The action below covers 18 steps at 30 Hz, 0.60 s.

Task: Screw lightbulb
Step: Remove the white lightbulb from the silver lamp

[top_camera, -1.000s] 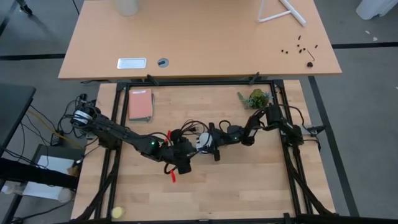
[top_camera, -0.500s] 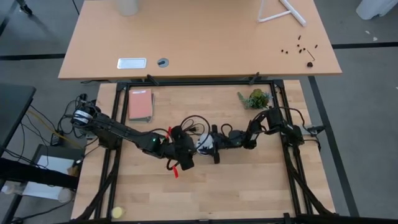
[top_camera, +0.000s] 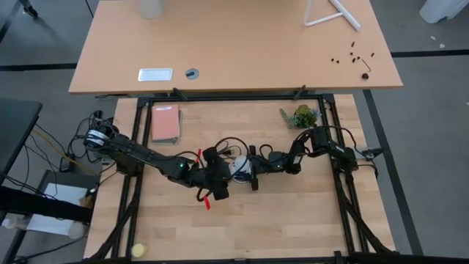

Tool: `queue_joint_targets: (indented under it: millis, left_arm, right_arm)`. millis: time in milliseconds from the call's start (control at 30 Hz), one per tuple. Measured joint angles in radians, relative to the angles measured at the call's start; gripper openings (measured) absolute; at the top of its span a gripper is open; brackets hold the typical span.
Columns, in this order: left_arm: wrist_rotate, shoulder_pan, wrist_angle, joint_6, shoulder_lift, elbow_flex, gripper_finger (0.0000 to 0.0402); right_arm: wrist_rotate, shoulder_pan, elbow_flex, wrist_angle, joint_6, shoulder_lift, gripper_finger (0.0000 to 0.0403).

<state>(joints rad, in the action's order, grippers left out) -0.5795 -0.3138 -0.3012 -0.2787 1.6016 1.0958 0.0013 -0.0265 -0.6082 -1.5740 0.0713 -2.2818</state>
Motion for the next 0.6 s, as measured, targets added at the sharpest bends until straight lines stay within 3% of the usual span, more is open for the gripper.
queue_joint_targets:
  millis: [200,600]
  left_arm:
    - [-0.073,0.009,-0.002,0.004,0.001,0.0,0.0243]
    - [-0.075,0.019,-0.006,-0.011,0.002,0.0,0.0243]
  right_arm:
    - [0.006,-0.011,-0.03,0.001,-0.001,-0.013,0.0253]
    - [0.027,-0.024,-0.059,0.023,0.022,-0.003,0.025]
